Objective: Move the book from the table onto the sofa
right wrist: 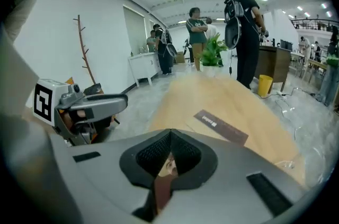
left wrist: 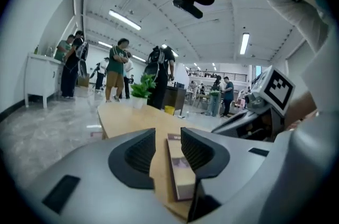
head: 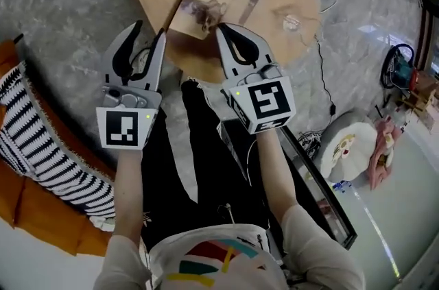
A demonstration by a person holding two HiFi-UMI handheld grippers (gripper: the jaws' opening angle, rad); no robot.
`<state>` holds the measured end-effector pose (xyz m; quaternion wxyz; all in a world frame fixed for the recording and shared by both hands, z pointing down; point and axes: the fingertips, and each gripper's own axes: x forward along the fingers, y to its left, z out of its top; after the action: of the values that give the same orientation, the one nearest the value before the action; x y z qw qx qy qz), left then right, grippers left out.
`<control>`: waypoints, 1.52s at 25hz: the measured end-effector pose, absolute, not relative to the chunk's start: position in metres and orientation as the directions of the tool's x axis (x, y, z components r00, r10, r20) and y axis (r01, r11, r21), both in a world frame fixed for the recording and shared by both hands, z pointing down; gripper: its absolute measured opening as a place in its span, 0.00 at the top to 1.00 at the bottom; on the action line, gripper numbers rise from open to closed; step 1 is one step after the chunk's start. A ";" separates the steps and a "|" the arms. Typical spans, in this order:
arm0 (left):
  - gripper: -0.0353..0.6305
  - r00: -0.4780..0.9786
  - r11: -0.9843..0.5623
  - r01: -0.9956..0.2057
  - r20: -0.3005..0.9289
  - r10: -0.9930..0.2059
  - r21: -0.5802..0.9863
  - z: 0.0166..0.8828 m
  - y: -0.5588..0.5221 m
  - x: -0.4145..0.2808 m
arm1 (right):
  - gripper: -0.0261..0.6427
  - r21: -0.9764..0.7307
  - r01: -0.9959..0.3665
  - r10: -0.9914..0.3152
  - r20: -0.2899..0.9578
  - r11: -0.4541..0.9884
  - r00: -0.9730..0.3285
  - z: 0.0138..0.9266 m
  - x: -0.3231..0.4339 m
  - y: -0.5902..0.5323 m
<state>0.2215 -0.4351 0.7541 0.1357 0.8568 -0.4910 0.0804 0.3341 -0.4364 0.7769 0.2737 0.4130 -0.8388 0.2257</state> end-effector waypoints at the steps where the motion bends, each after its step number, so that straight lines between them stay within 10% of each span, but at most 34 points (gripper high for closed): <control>1: 0.74 0.507 -0.475 -0.862 0.298 -0.809 0.177 0.772 -0.429 0.220 | 0.94 -0.148 -0.816 -0.558 0.661 0.559 -0.502 0.788 0.333 -0.434; 12: 0.52 0.567 -0.409 -0.820 0.469 -0.677 0.400 0.845 -0.391 0.211 | 0.94 -0.098 -0.810 -0.413 0.821 0.578 -0.395 0.870 0.332 -0.423; 38: 0.48 0.649 -0.191 -0.653 0.411 -0.641 0.733 0.893 -0.361 0.190 | 0.94 -0.250 -0.647 -0.252 0.774 0.721 -0.580 0.864 0.224 -0.387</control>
<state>0.1899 -0.3612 0.8925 0.4784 0.7716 -0.4192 0.0066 0.2237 -0.3867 0.8643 0.3739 0.2647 -0.8488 0.2638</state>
